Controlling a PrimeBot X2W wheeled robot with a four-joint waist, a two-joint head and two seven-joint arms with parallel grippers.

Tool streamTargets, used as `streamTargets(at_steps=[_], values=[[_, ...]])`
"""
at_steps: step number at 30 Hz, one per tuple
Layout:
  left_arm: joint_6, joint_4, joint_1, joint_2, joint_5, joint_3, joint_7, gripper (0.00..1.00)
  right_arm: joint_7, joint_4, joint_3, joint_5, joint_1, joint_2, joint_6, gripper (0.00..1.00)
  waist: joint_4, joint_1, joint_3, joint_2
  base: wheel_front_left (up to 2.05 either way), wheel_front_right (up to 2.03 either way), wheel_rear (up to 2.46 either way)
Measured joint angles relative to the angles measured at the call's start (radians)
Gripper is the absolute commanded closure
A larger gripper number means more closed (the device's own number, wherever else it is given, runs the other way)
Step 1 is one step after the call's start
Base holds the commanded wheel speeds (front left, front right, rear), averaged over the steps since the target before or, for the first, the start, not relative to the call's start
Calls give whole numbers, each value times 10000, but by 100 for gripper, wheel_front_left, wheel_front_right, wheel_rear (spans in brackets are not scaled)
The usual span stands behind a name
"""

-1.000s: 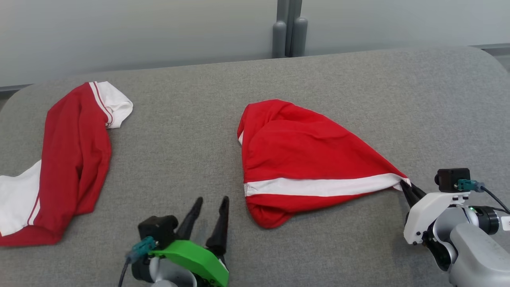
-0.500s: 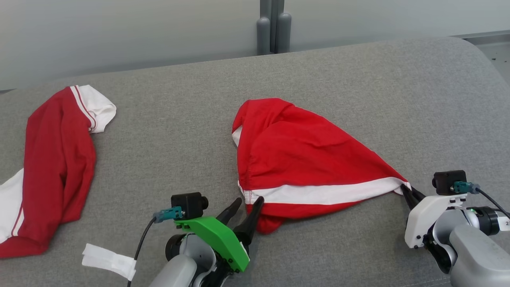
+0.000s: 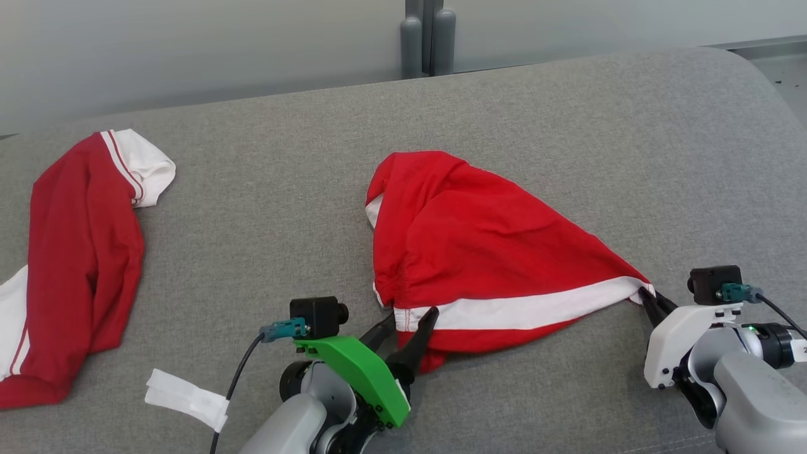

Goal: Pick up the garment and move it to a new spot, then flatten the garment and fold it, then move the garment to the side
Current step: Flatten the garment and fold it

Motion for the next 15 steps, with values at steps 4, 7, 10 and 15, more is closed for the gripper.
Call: streamTargets(at_steps=[4, 7, 10, 15], values=[[-2, -284, -2, 238, -46, -232, -104, 0, -67, 98, 25, 46, -31, -12, 0, 100, 56, 0, -26, 0, 0, 0, 0], [-2, -499, 19, 435, -29, -401, -119, 9, -121, 159, 46, 117, -49, -12, 0, 100, 108, 0, -48, 0, 0, 0, 0], [-2, -669, 75, 525, -71, -633, 63, 16, -151, 217, 71, 136, -61, -8, 0, 100, 140, 0, -66, 0, 0, 0, 0], [-4, -677, 72, 554, -56, -849, 98, 41, -194, 278, 144, 205, -166, 29, 0, 100, 105, 0, -64, 0, 0, 0, 0]])
